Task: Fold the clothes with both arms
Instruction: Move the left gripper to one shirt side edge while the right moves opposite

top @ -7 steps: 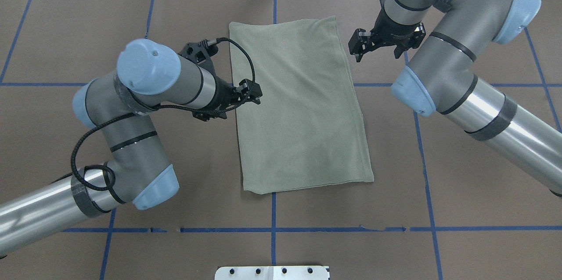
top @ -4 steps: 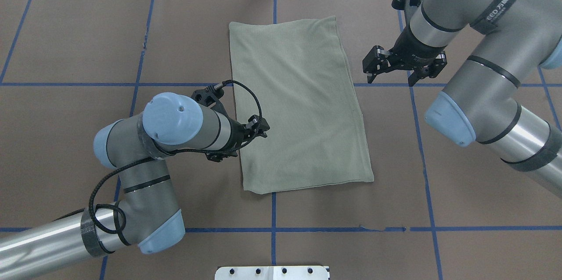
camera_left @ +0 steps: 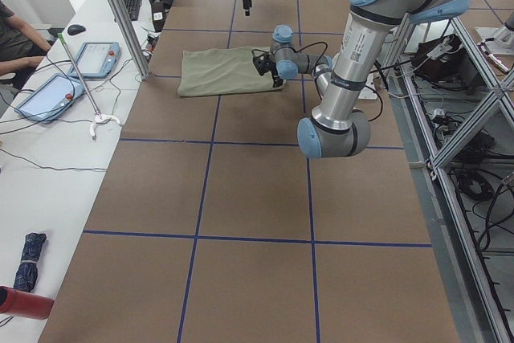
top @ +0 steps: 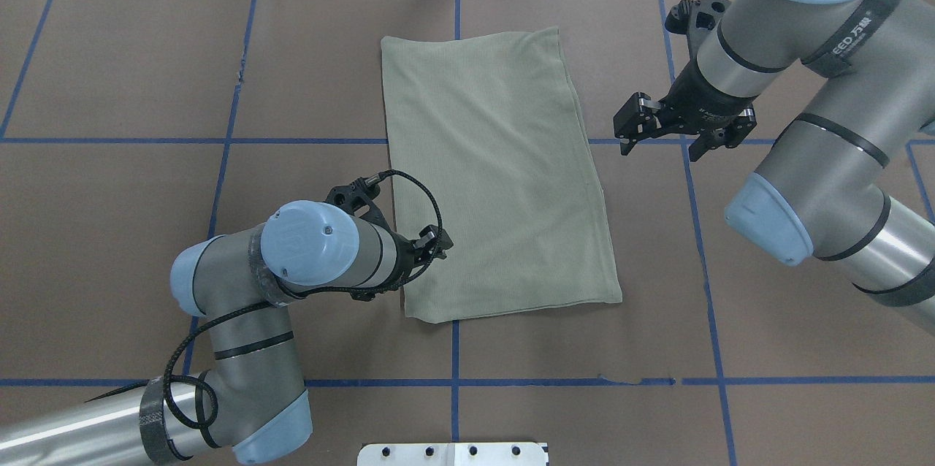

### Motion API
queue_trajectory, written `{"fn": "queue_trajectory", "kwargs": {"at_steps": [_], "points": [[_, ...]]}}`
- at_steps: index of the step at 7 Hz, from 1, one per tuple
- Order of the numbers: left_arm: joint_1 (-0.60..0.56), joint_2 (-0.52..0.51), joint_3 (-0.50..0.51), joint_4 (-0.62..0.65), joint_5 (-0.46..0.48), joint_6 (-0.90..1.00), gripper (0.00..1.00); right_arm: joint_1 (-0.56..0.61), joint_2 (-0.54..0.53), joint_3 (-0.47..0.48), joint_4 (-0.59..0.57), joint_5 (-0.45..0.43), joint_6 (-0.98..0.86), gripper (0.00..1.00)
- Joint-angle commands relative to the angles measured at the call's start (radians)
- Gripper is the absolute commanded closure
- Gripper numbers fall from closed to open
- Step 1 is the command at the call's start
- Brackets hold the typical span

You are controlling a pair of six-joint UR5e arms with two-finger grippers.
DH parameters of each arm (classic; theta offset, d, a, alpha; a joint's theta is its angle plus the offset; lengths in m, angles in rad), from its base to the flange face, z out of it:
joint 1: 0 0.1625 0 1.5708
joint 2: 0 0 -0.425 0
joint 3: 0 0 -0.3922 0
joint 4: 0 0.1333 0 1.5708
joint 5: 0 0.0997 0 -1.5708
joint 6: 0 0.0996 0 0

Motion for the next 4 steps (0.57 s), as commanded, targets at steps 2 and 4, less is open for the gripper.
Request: {"fn": "queue_trajectory", "kwargs": {"at_steps": [2, 4], "points": [[0.036, 0.0, 0.005, 0.015, 0.008, -0.018, 0.13, -0.006, -0.001, -0.005, 0.002, -0.003, 0.002, 0.0], [0.038, 0.002, 0.009, 0.015, 0.014, -0.018, 0.13, -0.009, -0.001, -0.008, 0.002, -0.003, 0.002, 0.0]]}}
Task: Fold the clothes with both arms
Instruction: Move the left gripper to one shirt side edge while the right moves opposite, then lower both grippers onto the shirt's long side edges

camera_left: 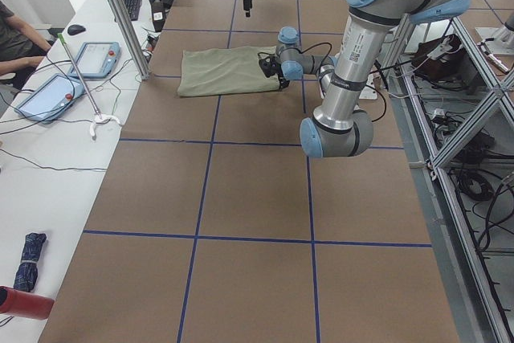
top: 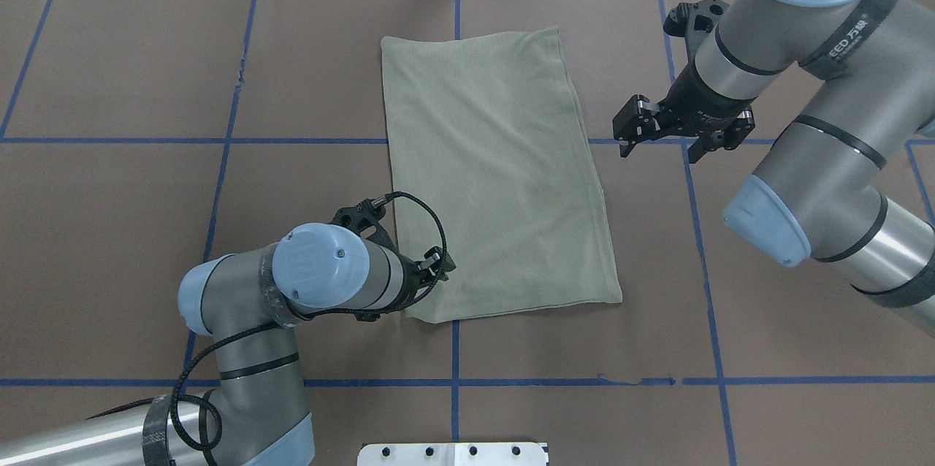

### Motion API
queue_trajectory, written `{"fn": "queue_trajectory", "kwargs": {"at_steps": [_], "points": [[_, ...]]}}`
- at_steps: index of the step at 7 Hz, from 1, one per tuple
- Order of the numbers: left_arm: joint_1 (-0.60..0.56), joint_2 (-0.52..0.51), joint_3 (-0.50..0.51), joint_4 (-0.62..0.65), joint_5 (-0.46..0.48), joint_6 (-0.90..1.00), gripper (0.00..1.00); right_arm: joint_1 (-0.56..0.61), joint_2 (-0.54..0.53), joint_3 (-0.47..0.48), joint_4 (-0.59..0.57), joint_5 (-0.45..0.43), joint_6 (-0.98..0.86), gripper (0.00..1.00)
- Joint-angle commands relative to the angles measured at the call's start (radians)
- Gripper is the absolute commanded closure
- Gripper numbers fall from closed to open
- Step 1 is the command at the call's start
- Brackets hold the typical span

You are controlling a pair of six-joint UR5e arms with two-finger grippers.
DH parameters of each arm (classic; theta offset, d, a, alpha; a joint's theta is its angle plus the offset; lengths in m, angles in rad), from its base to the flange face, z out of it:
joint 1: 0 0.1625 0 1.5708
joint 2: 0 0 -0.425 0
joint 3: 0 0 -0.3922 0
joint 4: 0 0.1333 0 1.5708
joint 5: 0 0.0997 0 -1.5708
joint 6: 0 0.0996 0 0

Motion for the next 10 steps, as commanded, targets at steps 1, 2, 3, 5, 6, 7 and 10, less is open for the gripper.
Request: {"fn": "queue_trajectory", "kwargs": {"at_steps": [1, 2, 3, 5, 6, 7, 10], "points": [[0.003, -0.001, 0.003, 0.0, 0.003, 0.0, 0.13, -0.002, -0.001, -0.002, 0.0, 0.0, -0.001, 0.0], [0.004, -0.001, 0.003, 0.0, 0.003, 0.0, 0.13, -0.002, -0.001, -0.002, 0.0, 0.0, -0.001, 0.0], [0.007, -0.001, 0.003, 0.002, 0.003, -0.002, 0.14, -0.002, -0.001, -0.002, 0.0, 0.0, -0.001, 0.0], [0.007, -0.002, 0.005, 0.002, 0.003, -0.002, 0.15, -0.002, -0.001, -0.002, 0.003, 0.0, -0.001, 0.0], [0.007, -0.002, 0.014, 0.002, 0.003, -0.002, 0.18, -0.003, -0.001, -0.002, 0.003, -0.002, -0.001, 0.0], [0.007, -0.004, 0.012, 0.002, 0.003, -0.003, 0.25, -0.002, -0.001, -0.002, 0.003, -0.002, -0.001, 0.0], [0.007, -0.006, 0.006, 0.0, 0.005, 0.0, 0.9, -0.003, -0.002, -0.002, 0.003, -0.003, 0.0, 0.0]]}}
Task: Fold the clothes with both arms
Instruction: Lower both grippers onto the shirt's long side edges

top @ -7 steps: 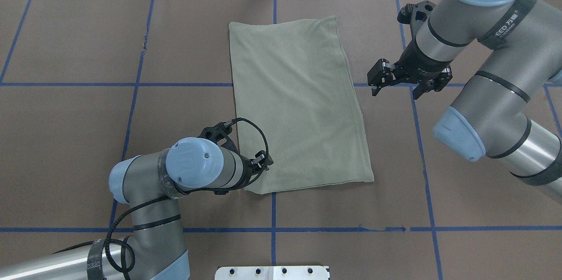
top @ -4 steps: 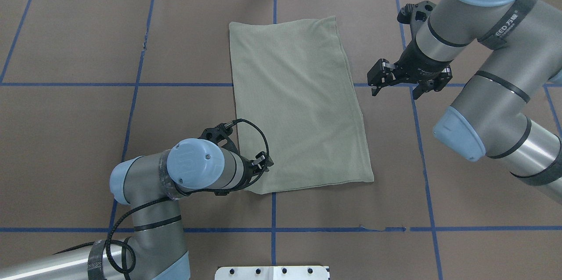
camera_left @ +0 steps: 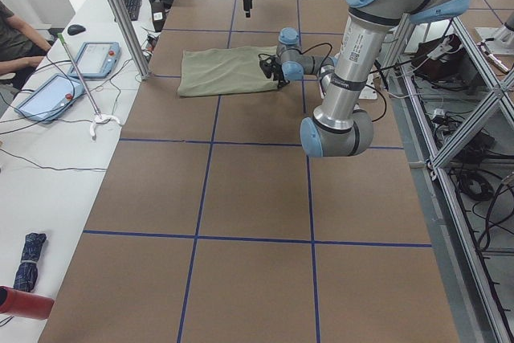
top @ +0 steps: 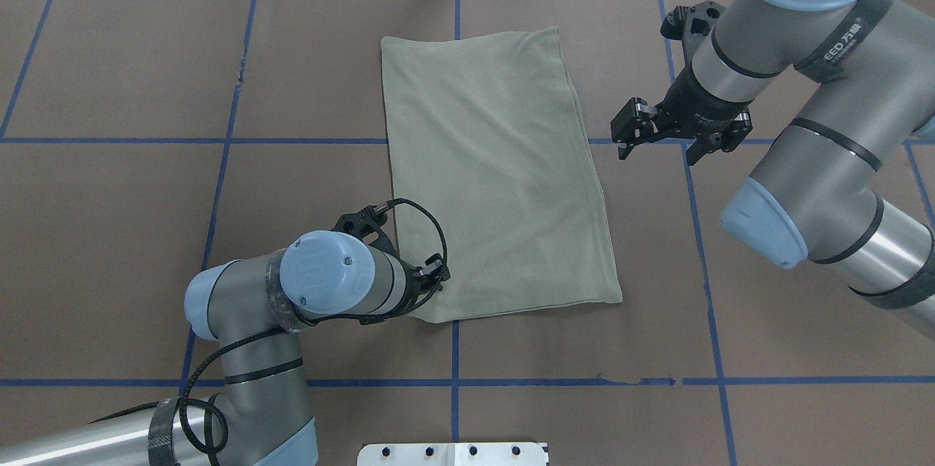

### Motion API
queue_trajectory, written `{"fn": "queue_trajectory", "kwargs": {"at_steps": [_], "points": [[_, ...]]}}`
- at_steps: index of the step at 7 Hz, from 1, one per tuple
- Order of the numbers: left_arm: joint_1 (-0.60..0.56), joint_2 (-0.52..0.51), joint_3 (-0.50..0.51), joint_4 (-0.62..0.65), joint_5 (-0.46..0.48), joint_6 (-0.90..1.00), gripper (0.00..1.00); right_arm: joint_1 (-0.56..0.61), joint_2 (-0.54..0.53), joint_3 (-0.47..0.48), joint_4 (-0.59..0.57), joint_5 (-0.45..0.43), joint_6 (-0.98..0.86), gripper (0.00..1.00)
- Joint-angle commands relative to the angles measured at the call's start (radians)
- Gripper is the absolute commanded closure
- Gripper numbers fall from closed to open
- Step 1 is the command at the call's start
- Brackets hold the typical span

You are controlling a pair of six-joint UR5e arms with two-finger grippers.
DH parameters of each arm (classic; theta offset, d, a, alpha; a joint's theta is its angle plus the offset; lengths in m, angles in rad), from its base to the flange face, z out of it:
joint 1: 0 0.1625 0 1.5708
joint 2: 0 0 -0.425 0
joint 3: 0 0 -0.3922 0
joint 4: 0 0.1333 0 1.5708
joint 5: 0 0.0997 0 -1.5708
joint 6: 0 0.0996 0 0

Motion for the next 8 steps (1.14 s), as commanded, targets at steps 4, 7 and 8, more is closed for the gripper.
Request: {"fn": "queue_trajectory", "kwargs": {"at_steps": [4, 7, 8], "points": [[0.011, 0.034, -0.076, 0.0, 0.001, 0.018, 1.0, -0.029, -0.012, 0.009, 0.002, -0.005, 0.042, 0.0], [0.005, 0.14, -0.189, 0.003, -0.002, 0.122, 1.0, -0.206, 0.0, 0.026, 0.058, -0.161, 0.336, 0.0], [0.003, 0.145, -0.196, 0.008, -0.002, 0.139, 1.0, -0.257, 0.002, 0.028, 0.083, -0.178, 0.434, 0.0]]}}
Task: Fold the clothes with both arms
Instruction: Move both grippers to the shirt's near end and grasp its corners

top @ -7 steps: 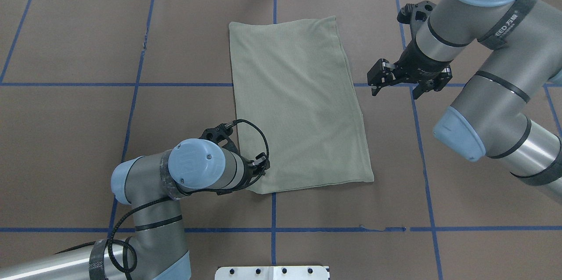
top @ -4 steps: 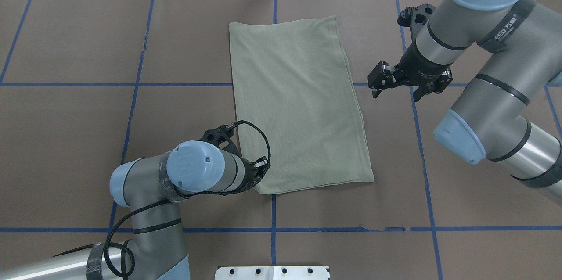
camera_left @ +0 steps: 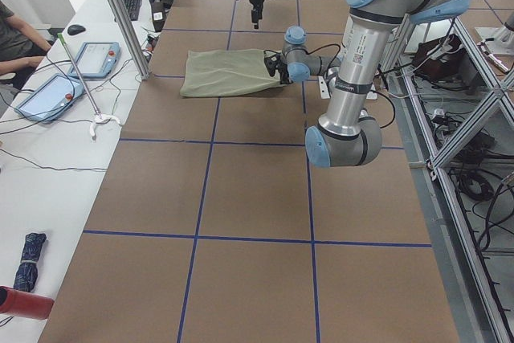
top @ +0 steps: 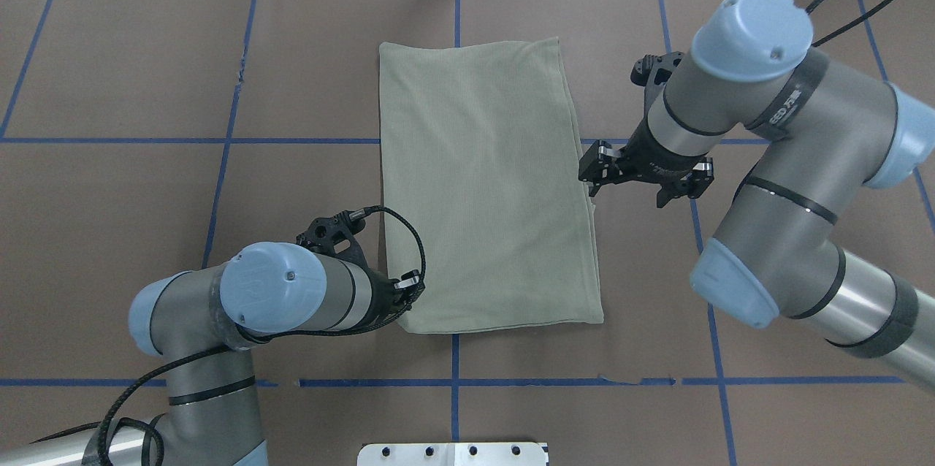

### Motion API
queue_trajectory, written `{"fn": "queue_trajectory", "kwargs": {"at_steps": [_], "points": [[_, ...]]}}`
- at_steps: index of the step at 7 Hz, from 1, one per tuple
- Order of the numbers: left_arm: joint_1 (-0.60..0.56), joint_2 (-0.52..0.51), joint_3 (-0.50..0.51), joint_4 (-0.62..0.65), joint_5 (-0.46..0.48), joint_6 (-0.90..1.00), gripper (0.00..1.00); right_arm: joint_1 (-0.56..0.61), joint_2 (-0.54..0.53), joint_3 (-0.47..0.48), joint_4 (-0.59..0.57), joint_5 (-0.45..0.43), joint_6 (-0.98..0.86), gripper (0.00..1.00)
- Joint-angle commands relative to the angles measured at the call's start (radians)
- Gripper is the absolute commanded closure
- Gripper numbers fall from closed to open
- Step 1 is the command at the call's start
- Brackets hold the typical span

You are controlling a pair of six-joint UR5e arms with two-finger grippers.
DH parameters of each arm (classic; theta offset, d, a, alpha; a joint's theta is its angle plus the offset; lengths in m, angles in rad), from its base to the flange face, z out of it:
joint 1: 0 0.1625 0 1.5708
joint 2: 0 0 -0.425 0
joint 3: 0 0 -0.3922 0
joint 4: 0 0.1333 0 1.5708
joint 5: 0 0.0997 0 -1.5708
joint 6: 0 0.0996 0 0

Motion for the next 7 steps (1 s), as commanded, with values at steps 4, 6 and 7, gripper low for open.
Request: {"fn": "queue_trajectory", "kwargs": {"at_steps": [4, 6, 7], "points": [[0.005, 0.021, -0.022, 0.005, 0.003, 0.029, 1.0, -0.357, -0.042, -0.007, 0.085, -0.346, 0.571, 0.0], [0.005, 0.013, -0.022, 0.004, 0.004, 0.029, 1.0, -0.376, -0.073, -0.006, 0.128, -0.348, 0.656, 0.0], [0.006, 0.01, -0.022, 0.004, 0.004, 0.029, 1.0, -0.382, -0.113, -0.028, 0.242, -0.351, 0.667, 0.0]]}}
